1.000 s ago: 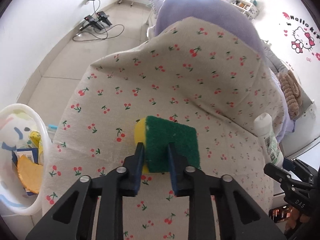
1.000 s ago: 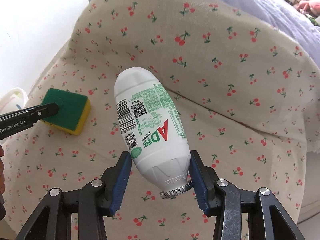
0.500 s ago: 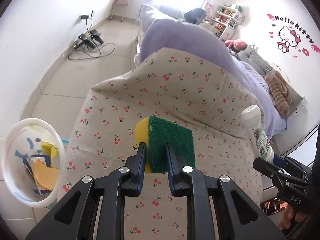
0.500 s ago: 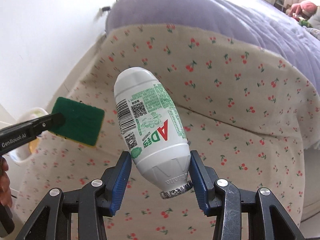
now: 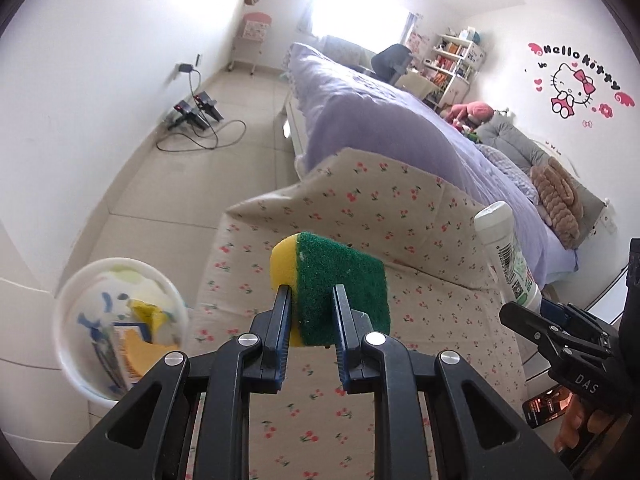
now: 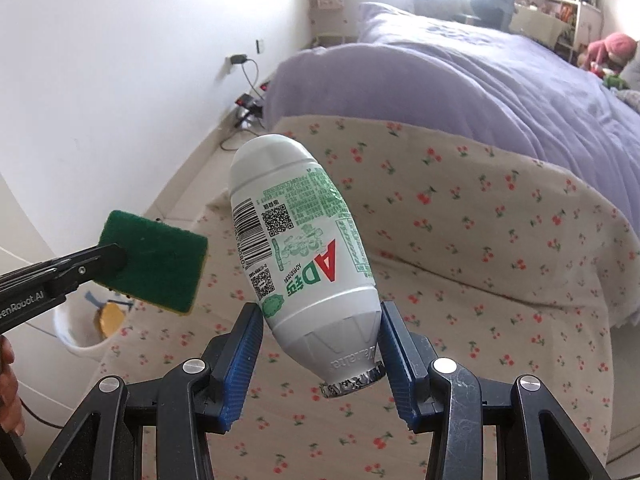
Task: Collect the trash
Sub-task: 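Carry the sponge and bottle over the wastebasket with both tools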
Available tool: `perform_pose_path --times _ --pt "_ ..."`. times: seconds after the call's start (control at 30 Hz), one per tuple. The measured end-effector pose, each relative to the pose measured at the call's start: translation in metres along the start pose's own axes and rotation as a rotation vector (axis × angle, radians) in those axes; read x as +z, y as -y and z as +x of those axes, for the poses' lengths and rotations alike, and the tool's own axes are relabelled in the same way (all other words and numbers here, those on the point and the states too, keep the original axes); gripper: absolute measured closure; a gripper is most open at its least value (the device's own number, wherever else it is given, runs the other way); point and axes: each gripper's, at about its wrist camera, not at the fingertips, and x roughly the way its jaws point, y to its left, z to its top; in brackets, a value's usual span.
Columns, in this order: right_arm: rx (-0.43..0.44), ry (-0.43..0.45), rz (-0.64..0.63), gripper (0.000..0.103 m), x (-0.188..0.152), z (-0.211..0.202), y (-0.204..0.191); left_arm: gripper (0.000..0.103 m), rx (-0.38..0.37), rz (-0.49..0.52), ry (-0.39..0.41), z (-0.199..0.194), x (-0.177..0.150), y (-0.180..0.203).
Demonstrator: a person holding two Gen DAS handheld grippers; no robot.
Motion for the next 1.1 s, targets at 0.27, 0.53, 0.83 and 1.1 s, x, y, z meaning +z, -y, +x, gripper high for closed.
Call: perform_pose_path --times 0.27,0.53,0.83,1.1 --pt "0.031 0.027 -0.025 0.052 0.005 -0.002 -0.030 0.083 0.050 -0.010 0.038 -0.027 0.000 -0.030" --pt "0.072 0.035 -0.057 0.052 0.010 0.001 -0.066 0.083 0.101 -0.039 0.061 -0.050 -0.003 -0.063" --pt "0.119 0.028 -0.087 0.052 0.014 0.012 -0.105 0.083 0.163 -0.059 0.082 -0.073 -0.010 -0.097" --pt "0.154 0.010 -0.110 0.052 0.014 0.026 -0.133 0.083 0.212 -0.102 0.090 -0.083 -0.015 -0.127"
